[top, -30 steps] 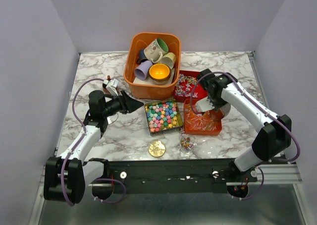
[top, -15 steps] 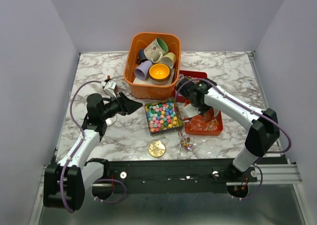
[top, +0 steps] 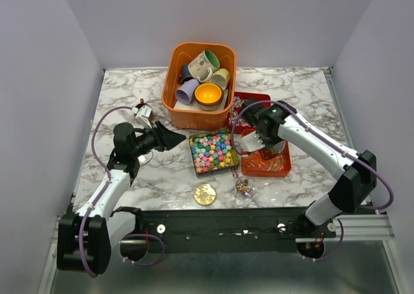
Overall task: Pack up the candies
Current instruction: Scoop the fake candies from the storage box.
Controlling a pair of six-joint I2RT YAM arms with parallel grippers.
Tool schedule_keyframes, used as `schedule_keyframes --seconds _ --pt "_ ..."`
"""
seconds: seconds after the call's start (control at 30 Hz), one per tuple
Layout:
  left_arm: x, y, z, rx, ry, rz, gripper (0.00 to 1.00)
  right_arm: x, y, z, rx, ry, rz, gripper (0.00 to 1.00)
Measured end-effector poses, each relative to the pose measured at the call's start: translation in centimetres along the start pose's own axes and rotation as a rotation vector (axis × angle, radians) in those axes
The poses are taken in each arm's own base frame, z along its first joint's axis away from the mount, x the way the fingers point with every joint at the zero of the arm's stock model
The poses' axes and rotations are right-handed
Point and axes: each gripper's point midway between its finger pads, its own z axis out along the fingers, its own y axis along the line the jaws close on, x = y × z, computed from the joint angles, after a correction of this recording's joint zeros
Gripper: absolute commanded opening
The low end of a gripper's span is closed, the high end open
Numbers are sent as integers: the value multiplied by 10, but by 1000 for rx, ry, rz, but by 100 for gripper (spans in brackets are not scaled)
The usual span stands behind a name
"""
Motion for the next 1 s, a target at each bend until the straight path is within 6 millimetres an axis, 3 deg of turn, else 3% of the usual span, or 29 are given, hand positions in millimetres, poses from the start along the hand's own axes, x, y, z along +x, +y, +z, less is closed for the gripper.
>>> schedule_keyframes --seconds 0.2,0.43,1.0 --pt "1 2 1 -5 5 -7 59 26 9 9 -33 18 62 1" --pt "1 3 1 -6 5 -8 59 26 21 24 -94 34 51 1" --pt "0 5 1 -10 -1 -7 59 37 25 32 -113 78 60 1"
